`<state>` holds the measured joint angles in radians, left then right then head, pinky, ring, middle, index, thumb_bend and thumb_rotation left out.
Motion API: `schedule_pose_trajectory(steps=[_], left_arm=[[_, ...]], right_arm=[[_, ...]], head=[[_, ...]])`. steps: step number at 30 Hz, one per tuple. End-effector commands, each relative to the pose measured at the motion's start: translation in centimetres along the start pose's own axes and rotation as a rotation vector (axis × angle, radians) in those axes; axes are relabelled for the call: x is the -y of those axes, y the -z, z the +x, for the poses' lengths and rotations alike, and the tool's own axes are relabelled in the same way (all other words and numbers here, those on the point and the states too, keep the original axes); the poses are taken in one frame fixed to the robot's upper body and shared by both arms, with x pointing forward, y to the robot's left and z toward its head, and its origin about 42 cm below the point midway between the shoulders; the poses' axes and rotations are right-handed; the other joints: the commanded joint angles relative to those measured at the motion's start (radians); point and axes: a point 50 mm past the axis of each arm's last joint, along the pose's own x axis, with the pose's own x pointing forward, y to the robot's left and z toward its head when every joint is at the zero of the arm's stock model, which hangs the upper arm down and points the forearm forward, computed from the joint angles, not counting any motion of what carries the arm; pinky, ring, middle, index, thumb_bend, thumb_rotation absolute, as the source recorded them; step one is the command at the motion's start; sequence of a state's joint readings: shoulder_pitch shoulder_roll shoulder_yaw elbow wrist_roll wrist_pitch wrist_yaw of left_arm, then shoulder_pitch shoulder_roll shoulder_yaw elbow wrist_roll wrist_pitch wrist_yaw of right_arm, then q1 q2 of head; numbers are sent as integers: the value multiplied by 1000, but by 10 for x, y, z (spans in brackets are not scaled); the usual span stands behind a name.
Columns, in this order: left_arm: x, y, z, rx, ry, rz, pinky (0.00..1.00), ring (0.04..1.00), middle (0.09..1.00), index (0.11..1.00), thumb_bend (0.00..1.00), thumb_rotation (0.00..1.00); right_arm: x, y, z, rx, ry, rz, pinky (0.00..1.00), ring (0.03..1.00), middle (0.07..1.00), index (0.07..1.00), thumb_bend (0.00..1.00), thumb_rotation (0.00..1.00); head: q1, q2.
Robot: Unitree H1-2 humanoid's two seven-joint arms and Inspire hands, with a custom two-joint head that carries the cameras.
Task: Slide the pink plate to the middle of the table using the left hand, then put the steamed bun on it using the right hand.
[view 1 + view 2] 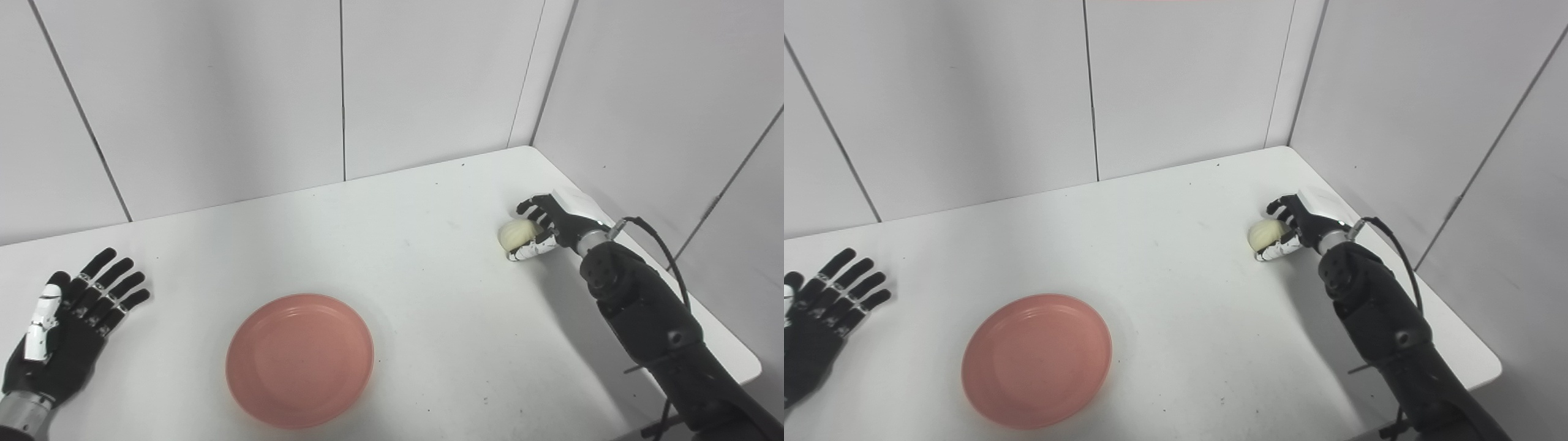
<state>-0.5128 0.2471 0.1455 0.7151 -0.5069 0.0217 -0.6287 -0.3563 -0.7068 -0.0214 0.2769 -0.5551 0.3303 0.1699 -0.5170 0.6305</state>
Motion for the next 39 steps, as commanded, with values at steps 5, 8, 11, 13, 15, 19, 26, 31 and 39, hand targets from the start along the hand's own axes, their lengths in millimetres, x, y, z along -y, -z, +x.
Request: schedule_pose_trajectory(steps=[5,8,11,13,15,19,26,31,39], left_arm=[[-15,70,-53,-234,-134,-71,760,806,837,831,506,824],[-15,70,-53,-235,-136,-72,758,803,833,827,513,809],[-15,70,-53,-237,-134,-74,761,804,834,831,512,810],[-14,70,-53,-237,-131,-76,765,809,840,836,509,819],[-13,71,-52,-236,-131,-80,767,812,841,836,506,817],[-10,73,-51,-232,-121,-77,767,809,838,832,501,821],[4,75,-47,-224,-108,-72,782,819,846,845,497,835],[17,78,-43,-225,-109,-52,783,826,853,845,505,843],[46,81,-36,-224,-99,-18,813,846,868,856,488,893]], right_arm=[[6,-2,10,17,7,13,357,419,480,490,508,132],[5,-1,12,16,3,23,363,421,482,490,507,130],[4,-1,12,17,4,25,360,418,482,490,507,130],[5,1,13,16,9,29,363,422,484,490,507,131],[7,2,12,23,15,34,367,430,487,489,507,131],[16,-1,6,44,27,34,380,445,496,489,507,133],[44,-35,-16,197,75,21,305,376,459,488,508,133],[55,-67,-32,332,98,3,351,415,481,488,507,132],[59,-114,-47,482,56,0,387,431,496,488,504,134]], head=[[1,-1],[4,-2],[4,-2],[10,-3],[16,-4],[36,-6],[75,-10],[112,-11],[218,-6]])
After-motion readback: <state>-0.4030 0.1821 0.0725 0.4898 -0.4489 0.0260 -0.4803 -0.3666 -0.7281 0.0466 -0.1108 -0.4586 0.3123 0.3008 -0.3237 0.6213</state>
